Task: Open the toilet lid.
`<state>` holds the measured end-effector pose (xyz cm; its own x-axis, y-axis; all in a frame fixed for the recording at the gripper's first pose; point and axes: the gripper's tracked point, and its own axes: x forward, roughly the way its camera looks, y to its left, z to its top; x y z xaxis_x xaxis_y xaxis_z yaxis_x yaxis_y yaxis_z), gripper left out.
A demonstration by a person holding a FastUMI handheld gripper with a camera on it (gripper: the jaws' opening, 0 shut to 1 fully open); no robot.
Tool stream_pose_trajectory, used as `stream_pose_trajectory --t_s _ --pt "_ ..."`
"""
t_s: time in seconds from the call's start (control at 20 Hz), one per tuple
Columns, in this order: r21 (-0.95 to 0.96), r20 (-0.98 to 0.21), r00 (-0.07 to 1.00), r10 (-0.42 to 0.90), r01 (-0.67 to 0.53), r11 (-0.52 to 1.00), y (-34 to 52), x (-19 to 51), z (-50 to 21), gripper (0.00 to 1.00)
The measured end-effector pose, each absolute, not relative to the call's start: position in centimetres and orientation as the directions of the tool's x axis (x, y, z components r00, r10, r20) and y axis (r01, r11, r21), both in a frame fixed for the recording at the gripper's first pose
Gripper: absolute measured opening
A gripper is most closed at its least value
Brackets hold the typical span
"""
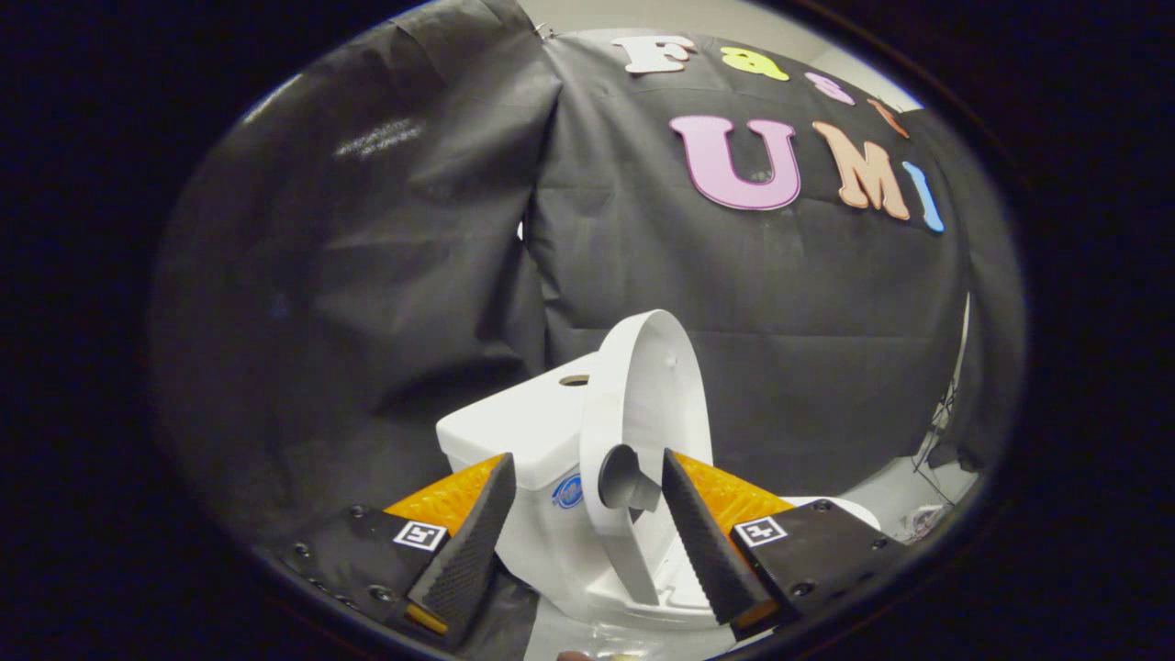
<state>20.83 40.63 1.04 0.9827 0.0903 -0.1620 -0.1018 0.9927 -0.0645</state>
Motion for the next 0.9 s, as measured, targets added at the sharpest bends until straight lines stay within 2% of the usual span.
stream_pose_trajectory --t_s 0.35,0.9 --pt "-0.044 -0.102 0.987 0.126 -0.131 0.99 38.6 18.7 4.2 0.98" --pt "-0.046 -0.064 0.995 0.076 -0.079 0.996 29.5 16.6 6.0 0.98"
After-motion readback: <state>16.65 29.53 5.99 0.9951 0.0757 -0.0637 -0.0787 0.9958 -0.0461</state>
